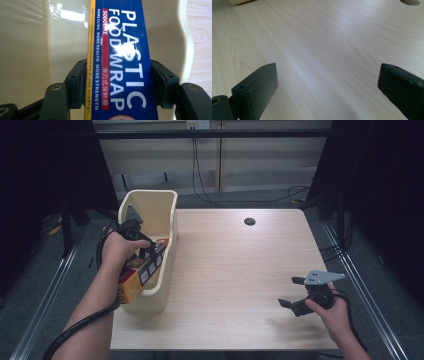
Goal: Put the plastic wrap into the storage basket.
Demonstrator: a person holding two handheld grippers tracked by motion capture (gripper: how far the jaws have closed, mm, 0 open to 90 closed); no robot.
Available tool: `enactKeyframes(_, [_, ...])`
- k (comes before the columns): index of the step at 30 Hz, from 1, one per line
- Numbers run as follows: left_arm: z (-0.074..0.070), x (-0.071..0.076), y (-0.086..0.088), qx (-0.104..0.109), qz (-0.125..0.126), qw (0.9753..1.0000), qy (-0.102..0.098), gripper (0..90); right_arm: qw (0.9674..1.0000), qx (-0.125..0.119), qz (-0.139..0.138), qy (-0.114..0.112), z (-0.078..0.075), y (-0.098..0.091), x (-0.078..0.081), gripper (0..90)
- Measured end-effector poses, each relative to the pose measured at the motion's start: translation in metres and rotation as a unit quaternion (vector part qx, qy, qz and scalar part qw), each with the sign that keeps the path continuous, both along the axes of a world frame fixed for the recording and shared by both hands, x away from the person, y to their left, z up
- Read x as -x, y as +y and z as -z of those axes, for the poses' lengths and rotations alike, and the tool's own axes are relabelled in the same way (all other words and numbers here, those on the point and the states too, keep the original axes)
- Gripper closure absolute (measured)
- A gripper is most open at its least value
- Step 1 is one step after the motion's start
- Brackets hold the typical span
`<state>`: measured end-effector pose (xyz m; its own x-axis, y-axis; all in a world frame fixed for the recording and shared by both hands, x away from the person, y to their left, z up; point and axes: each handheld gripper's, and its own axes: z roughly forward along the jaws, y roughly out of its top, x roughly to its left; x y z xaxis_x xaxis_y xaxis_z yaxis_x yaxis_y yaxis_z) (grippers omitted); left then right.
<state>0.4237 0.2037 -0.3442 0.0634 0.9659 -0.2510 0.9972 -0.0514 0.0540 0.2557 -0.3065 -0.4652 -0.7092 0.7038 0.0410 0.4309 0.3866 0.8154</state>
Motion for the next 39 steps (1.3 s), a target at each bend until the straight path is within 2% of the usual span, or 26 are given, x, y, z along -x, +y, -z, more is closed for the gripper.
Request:
enactKeyframes(2, [0.000,0.000,0.000,0.000,0.000,1.0000,-0.001,37.5,1.0000,-0.001,0.000,0.000,0.000,0.000,0.000,2.7])
enactKeyframes(5, [-0.005,0.000,0.000,0.001,0.003,0.9998,-0.019,37.5,1.0000,-0.001,0.001,-0.001,0.000,0.000,0.000,2.7])
enactKeyframes(6, [-0.008,0.000,-0.001,0.005,0.001,0.9999,-0.016,37.6,1.0000,-0.001,0.001,0.000,0.000,0.000,0.000,2.7])
enactKeyframes(12, [-0.020,0.002,0.002,0.014,-0.008,0.9995,-0.026,39.4,1.0000,-0.002,-0.001,-0.001,-0.001,0.000,0.000,2.7])
enactKeyframes(16, [-0.025,0.003,0.000,0.016,-0.009,0.9992,-0.036,35.2,1.0000,-0.003,-0.002,-0.001,-0.001,0.000,0.001,2.7])
enactKeyframes(17, [-0.027,0.003,-0.001,0.022,-0.011,0.9990,-0.036,34.8,1.0000,-0.003,-0.002,-0.001,-0.001,0.000,0.001,2.7])
enactKeyframes(20, [-0.032,0.003,-0.004,0.023,-0.001,0.9986,-0.047,30.2,1.0000,-0.003,-0.002,-0.001,-0.001,0.000,0.001,2.7])
enactKeyframes(23, [-0.037,0.004,-0.008,0.034,0.002,0.9980,-0.053,27.3,1.0000,-0.004,-0.001,0.000,-0.001,0.000,0.001,2.7])
enactKeyframes(25, [-0.041,0.005,-0.014,0.031,0.007,0.9975,-0.064,24.2,1.0000,-0.004,0.000,-0.001,-0.002,-0.001,0.001,2.7])
enactKeyframes(27, [-0.045,0.006,-0.017,0.042,0.015,0.9969,-0.065,23.4,1.0000,-0.002,0.000,-0.002,-0.001,-0.001,0.001,2.7])
enactKeyframes(31, [-0.053,0.008,-0.027,0.048,0.026,0.9953,-0.079,18.1,1.0000,-0.003,0.000,-0.003,-0.002,-0.001,0.002,2.7])
enactKeyframes(39, [-0.061,0.012,-0.049,0.055,0.052,0.9926,-0.095,16.2,1.0000,-0.006,0.001,-0.005,-0.004,-0.002,0.001,2.7])
